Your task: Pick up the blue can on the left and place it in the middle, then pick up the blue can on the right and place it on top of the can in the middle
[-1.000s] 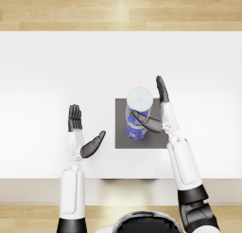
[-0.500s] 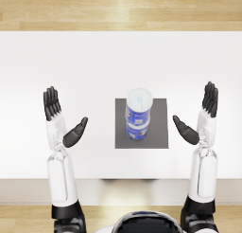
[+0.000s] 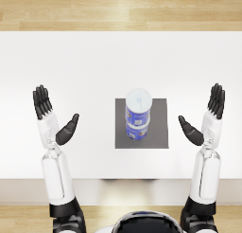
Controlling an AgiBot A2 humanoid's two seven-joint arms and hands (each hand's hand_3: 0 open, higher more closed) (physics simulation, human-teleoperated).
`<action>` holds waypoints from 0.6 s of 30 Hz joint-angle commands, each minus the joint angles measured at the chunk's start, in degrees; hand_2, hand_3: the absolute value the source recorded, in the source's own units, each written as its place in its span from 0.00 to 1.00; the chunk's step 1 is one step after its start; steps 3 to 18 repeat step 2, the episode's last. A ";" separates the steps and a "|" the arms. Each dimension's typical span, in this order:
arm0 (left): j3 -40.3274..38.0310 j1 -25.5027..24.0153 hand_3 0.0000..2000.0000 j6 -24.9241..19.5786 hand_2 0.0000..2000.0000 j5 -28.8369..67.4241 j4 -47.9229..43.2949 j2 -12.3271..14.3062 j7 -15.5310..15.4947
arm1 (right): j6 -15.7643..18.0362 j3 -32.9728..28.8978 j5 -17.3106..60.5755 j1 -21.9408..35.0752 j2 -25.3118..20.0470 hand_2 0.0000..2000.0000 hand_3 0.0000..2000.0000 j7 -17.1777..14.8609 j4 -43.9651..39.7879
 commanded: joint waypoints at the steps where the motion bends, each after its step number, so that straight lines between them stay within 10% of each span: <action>1: -0.01 0.00 0.00 0.00 0.00 0.00 0.00 0.00 0.00 | 0.00 0.00 0.00 0.00 0.00 0.00 0.00 0.00 0.00; 18: -0.01 0.00 0.00 0.00 0.00 0.00 0.01 0.00 0.00 | 0.00 -0.01 0.00 0.00 0.00 0.00 0.00 0.00 0.00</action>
